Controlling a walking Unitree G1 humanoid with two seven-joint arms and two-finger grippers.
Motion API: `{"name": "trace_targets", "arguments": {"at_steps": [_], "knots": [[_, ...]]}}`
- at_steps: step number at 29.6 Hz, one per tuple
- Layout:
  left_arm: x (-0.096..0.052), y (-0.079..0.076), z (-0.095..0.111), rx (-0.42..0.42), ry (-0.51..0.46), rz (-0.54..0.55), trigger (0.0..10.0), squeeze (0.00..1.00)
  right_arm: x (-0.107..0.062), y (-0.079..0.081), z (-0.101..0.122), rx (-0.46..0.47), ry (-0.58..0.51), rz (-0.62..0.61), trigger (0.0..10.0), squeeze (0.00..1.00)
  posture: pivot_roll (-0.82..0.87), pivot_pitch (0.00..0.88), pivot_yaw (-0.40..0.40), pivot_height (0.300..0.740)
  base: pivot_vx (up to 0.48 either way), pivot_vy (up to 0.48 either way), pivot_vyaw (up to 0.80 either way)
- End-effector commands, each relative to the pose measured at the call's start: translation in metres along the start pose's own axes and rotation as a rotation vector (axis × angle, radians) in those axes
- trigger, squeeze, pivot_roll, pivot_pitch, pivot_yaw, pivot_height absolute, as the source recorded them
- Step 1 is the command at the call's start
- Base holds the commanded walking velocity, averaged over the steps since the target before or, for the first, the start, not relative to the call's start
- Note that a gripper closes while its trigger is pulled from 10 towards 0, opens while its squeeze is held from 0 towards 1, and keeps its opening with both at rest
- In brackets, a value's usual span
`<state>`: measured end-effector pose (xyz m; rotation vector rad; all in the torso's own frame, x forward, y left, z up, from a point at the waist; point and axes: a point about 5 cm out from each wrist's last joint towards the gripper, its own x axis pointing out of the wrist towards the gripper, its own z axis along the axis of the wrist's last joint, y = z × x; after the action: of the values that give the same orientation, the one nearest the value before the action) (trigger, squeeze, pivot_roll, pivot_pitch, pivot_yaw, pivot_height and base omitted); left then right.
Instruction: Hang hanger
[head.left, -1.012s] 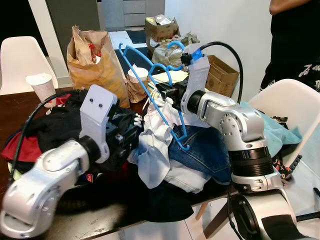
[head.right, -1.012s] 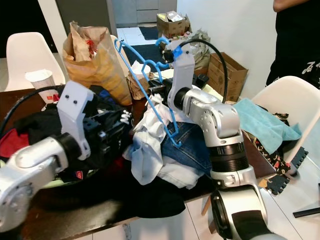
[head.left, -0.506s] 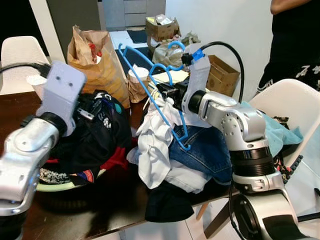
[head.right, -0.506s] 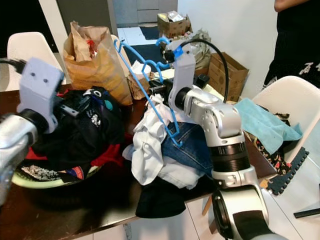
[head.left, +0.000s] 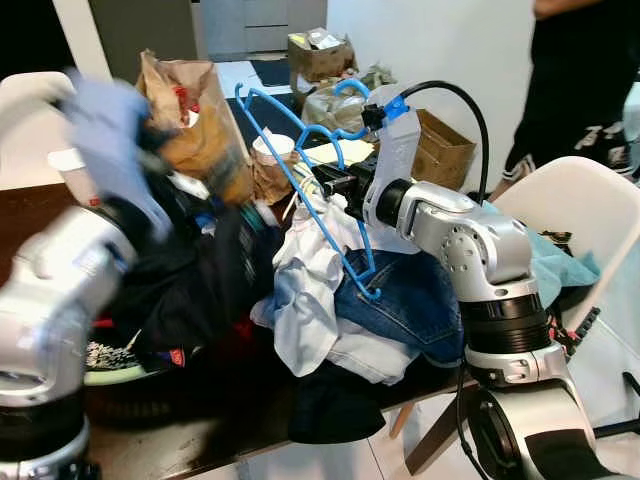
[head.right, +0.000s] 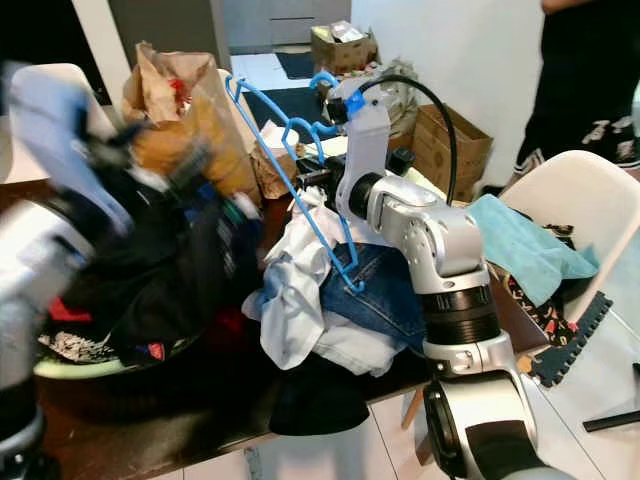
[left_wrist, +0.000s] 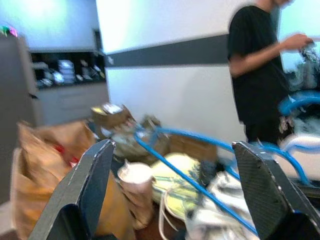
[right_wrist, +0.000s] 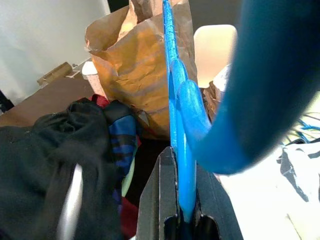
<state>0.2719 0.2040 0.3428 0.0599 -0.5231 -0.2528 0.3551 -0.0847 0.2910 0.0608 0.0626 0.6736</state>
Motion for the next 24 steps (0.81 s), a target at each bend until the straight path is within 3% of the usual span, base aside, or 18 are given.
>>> {"name": "trace_targets", "arguments": {"at_steps": [1, 2, 4, 5, 6, 7, 9, 13, 15, 20, 22, 24], "knots": [[-0.001, 0.008, -0.002, 0.046, 0.031, 0.029, 10.0, 0.00, -0.001, 0.001, 0.004, -0.010, -0.011, 0.001, 10.0, 0.00, -0.02, 0.060, -0.028, 0.736, 0.000, 0.000, 0.00], [-0.001, 0.008, -0.002, 0.046, 0.031, 0.029, 10.0, 0.00, -0.001, 0.001, 0.004, -0.010, -0.011, 0.001, 10.0, 0.00, -0.02, 0.060, -0.028, 0.736, 0.000, 0.000, 0.00], [-0.002, 0.019, -0.016, 0.211, 0.125, 0.084, 10.0, 0.00, 0.000, 0.002, 0.005, -0.011, -0.011, 0.002, 10.0, 0.00, -0.02, 0.057, -0.028, 0.736, 0.000, 0.000, 0.00], [-0.002, 0.019, -0.016, 0.211, 0.125, 0.084, 10.0, 0.00, 0.000, 0.002, 0.005, -0.011, -0.011, 0.002, 10.0, 0.00, -0.02, 0.057, -0.028, 0.736, 0.000, 0.000, 0.00], [-0.007, 0.028, -0.036, 0.262, 0.202, 0.130, 10.0, 0.00, 0.000, 0.002, 0.005, -0.011, -0.013, 0.003, 10.0, 0.00, -0.03, 0.056, -0.028, 0.736, 0.000, 0.000, 0.00], [-0.007, 0.028, -0.036, 0.262, 0.202, 0.130, 10.0, 0.00, 0.000, 0.002, 0.005, -0.011, -0.013, 0.003, 10.0, 0.00, -0.03, 0.056, -0.028, 0.736, 0.000, 0.000, 0.00], [-0.015, 0.038, -0.063, 0.323, 0.294, 0.169, 10.0, 0.00, 0.000, 0.002, 0.006, -0.011, -0.014, 0.005, 10.0, 0.00, -0.03, 0.053, -0.031, 0.736, 0.000, 0.000, 0.00], [-0.018, 0.036, -0.087, 0.311, 0.355, 0.137, 10.0, 0.00, 0.000, 0.002, 0.006, -0.012, -0.014, 0.004, 10.0, 0.00, -0.03, 0.052, -0.031, 0.736, 0.000, 0.000, 0.00], [-0.016, 0.026, -0.103, 0.287, 0.385, 0.050, 10.0, 0.00, -0.001, 0.001, 0.007, -0.014, -0.014, 0.003, 10.0, 0.00, -0.04, 0.051, -0.031, 0.736, 0.000, 0.000, 0.00], [-0.009, 0.010, -0.118, 0.232, 0.398, -0.065, 10.0, 0.00, -0.002, 0.001, 0.008, -0.016, -0.016, 0.001, 10.0, 0.00, -0.05, 0.050, -0.027, 0.736, 0.000, 0.000, 0.00], [-0.003, -0.003, -0.122, 0.217, 0.381, -0.143, 10.0, 0.00, -0.003, 0.001, 0.008, -0.017, -0.016, -0.003, 10.0, 0.00, -0.06, 0.049, -0.024, 0.736, 0.000, 0.000, 0.00], [-0.002, -0.005, -0.122, 0.218, 0.374, -0.156, 10.0, 0.00, -0.003, 0.002, 0.008, -0.018, -0.017, -0.003, 10.0, 0.00, -0.06, 0.049, -0.024, 0.736, 0.000, 0.000, 0.00]]}}
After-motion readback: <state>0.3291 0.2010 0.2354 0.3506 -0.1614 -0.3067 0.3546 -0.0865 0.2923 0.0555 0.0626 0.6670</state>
